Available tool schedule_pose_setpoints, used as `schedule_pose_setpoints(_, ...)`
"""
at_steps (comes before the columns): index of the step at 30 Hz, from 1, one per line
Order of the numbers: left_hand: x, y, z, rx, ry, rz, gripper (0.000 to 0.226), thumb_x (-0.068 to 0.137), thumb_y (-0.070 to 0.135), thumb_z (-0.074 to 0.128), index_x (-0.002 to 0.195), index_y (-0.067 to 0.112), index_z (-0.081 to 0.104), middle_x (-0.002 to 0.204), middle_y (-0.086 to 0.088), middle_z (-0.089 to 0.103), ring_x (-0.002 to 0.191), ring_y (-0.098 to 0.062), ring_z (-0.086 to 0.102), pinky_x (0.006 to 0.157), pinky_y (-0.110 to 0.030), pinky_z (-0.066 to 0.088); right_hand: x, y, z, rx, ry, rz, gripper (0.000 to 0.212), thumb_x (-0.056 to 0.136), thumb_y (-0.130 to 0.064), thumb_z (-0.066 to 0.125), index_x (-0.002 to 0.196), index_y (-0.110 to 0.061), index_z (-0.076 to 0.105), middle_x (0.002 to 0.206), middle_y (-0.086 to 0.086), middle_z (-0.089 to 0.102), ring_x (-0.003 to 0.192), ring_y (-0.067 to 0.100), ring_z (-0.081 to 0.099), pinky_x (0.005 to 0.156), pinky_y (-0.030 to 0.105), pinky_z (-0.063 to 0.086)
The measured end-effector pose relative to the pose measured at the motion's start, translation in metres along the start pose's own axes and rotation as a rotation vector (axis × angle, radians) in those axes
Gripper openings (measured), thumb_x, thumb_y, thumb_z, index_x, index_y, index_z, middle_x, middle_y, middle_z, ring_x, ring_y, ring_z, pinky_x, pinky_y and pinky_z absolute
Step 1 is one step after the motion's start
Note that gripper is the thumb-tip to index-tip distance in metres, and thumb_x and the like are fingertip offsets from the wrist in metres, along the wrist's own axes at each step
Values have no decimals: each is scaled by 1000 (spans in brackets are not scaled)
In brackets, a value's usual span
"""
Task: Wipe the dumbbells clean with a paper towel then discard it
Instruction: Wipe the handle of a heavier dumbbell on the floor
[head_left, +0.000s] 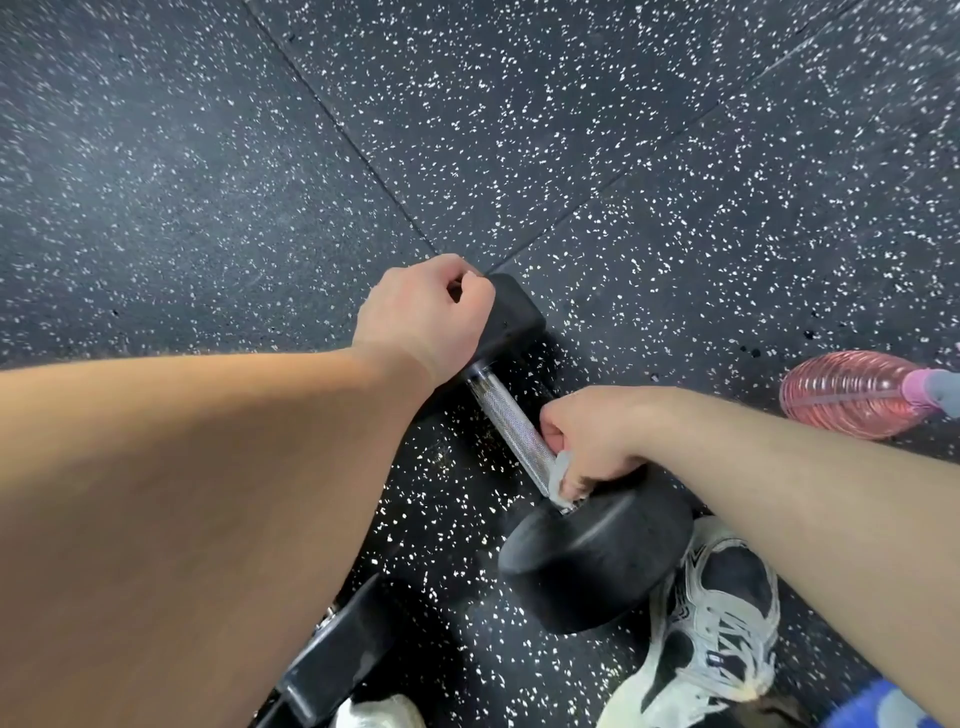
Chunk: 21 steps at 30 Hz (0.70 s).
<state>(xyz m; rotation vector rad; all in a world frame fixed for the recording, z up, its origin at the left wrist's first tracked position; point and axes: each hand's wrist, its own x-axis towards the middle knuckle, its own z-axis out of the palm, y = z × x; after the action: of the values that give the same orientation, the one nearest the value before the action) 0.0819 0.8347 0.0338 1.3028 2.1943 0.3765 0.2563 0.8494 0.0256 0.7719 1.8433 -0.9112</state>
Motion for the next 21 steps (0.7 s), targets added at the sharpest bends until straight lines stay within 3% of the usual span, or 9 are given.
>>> schedule_pose_setpoints(2,-1,-1,-1,0,-4,-3,31,90,37,38,96,33,68,68,7,62,77,-21,60,68,-31,49,0,-2,0,-13,-1,36,45,78,-39,79,112,-12,67,98,-1,69,83,21,60,56,27,41)
schedule_pose_setpoints(5,-1,-3,-1,-7,-10,2,31,89,38,36,94,34,67,67,8,62,75,-20,60,66,-30,48,0,0,2,1,-1,47,48,77,-46,79,109,-12,68,98,0,70,84,21,60,59,28,42)
schedule_pose_setpoints(7,-1,-3,-1,-6,-9,1,31,88,38,36,94,34,67,67,7,62,74,-21,60,64,-30,46,2,1,3,24,36,35,35,80,-40,78,102,-16,65,99,1,71,84,21,60,59,27,43)
schedule_pose_setpoints(10,0,-1,-1,5,-8,-7,30,90,36,39,95,33,68,67,7,62,73,-18,59,61,-29,43,5,1,-2,280,288,20,17,85,-31,72,96,-27,59,85,-2,69,76,21,66,60,27,51)
schedule_pose_setpoints(15,0,0,0,6,-10,-12,30,89,37,39,96,33,69,67,7,62,77,-23,59,65,-30,43,19,-11,3,686,745,39,9,89,-28,64,82,-27,59,80,-6,63,70,16,57,53,25,40)
schedule_pose_setpoints(18,1,-2,0,3,-4,4,33,86,40,37,95,34,68,67,7,61,77,-25,60,65,-30,44,25,-23,20,747,853,-20,12,90,-26,59,80,-20,58,74,-5,64,66,19,56,61,32,48)
schedule_pose_setpoints(21,1,-3,1,5,2,5,31,87,38,38,93,34,68,66,7,61,77,-24,60,64,-30,42,24,-28,23,719,851,-66,17,93,-36,57,83,-23,60,83,-4,61,74,16,55,68,31,42)
